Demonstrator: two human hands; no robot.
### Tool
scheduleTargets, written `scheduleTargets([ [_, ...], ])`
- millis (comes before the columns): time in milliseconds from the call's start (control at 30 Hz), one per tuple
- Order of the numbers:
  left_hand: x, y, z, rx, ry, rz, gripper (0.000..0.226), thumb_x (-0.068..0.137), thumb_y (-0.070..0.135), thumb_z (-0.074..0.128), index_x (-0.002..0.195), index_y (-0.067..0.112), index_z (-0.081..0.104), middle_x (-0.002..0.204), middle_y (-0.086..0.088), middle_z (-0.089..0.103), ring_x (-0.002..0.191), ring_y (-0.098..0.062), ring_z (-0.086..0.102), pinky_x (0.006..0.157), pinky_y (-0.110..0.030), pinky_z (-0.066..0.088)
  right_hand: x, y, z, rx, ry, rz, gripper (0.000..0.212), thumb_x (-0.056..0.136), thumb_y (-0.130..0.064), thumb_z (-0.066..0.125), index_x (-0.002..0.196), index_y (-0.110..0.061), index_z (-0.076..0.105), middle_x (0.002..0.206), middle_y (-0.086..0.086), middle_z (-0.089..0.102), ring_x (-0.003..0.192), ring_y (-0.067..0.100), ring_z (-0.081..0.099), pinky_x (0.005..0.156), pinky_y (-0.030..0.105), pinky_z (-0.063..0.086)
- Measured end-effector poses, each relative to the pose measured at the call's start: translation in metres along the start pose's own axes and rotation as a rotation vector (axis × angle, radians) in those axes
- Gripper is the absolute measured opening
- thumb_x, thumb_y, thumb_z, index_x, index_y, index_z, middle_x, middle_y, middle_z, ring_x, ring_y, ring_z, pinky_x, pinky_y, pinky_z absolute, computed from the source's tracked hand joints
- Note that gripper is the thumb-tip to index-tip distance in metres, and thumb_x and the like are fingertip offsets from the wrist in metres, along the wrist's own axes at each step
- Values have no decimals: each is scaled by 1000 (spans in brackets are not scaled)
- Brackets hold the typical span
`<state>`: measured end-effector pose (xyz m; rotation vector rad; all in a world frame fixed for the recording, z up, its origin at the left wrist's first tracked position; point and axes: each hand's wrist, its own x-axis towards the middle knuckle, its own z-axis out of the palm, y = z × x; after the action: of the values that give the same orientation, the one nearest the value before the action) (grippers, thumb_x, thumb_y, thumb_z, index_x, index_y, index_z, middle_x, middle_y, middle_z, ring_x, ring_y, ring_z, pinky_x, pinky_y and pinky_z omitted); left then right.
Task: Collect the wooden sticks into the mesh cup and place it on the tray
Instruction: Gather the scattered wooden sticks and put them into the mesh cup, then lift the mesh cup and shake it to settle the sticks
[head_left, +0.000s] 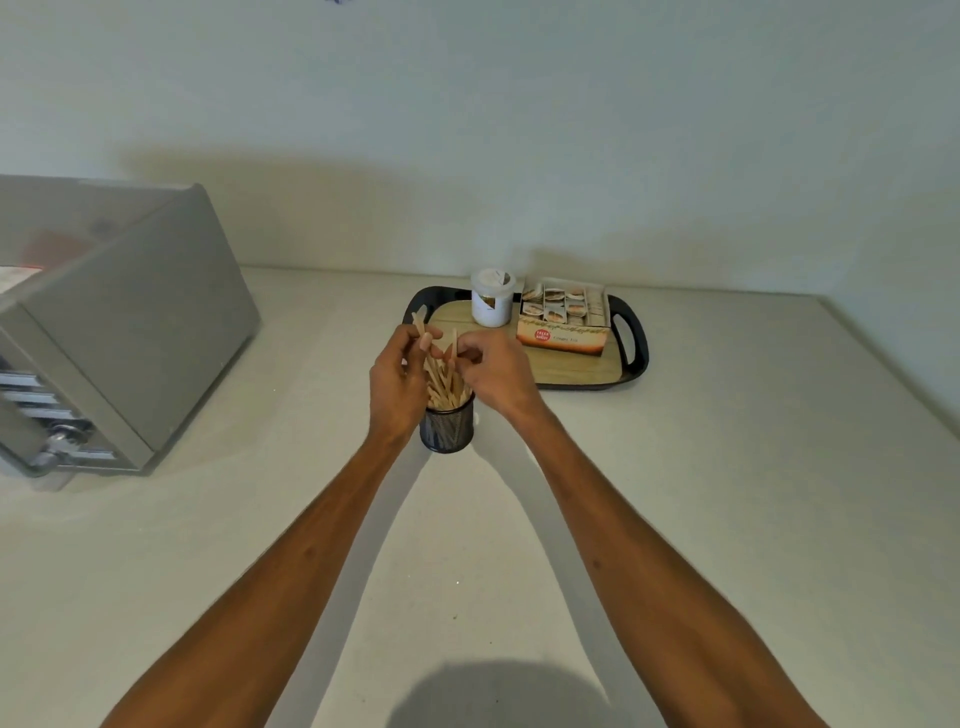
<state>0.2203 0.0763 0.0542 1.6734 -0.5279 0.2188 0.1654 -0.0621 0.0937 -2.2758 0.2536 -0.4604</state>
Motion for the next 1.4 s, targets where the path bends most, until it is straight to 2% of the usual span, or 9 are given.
scheduleTargets([
  [200,1,0,-1,122,-44,-48,25,113,31,57,115,13,74,102,4,78,97,-18,75,91,-51,63,7,1,-5,-94,-136,21,12,97,-12,74,101,-11,85,97,7,80,91,21,73,76,31,55],
  [367,0,4,-9,175,-61,-63,24,108,27,66,118,10,80,110,-4,80,103,-25,75,93,-54,62,7,1,-8,-70,-170,27,19,97,-8,72,112,-9,83,112,8,81,103,21,75,94,37,61],
  [567,-3,12,-12,104,-72,-70,42,114,47,51,116,19,82,106,5,82,102,-12,77,88,-32,64,7,1,-16,-26,-147,38,18,97,-6,72,111,-9,83,110,6,81,102,18,75,94,36,62],
  [800,-5,11,-8,139,-55,-47,39,116,37,50,123,14,81,118,0,81,109,-13,76,91,-32,65,3,9,-18,79,-118,1,15,99,-6,71,109,-9,82,105,5,81,98,16,76,88,29,62],
  [900,-10,12,-11,-3,14,-127,43,118,39,44,134,15,76,130,3,76,118,-6,70,90,-13,57,0,22,-17,188,6,71,33,95,12,61,116,-8,78,109,3,78,99,12,73,87,22,60],
  [1000,-11,3,-15,-167,76,-353,54,119,44,33,141,13,70,138,-2,72,127,-17,65,107,-31,51,-11,43,-14,228,-51,179,64,85,23,56,141,-8,63,130,8,69,120,20,67,101,34,59],
  [1067,-14,-4,-16,-241,19,-514,63,118,51,24,143,13,68,141,-3,70,131,-20,61,118,-45,44,-20,55,-7,237,-244,232,82,86,21,60,159,-13,42,152,9,55,142,23,53,107,34,52],
  [1167,-21,-14,-12,-284,-118,-609,77,115,61,13,146,13,65,148,-4,66,140,-19,57,128,-45,35,-31,61,12,315,-459,233,106,83,8,82,167,-18,23,167,6,39,155,21,36,118,38,37],
  [1400,-44,-6,7,-380,-166,-623,70,108,72,12,125,37,70,126,13,72,115,4,67,122,-30,42,-51,63,34,363,-265,227,91,79,-27,94,155,-23,43,150,-1,59,137,18,55,116,39,49],
])
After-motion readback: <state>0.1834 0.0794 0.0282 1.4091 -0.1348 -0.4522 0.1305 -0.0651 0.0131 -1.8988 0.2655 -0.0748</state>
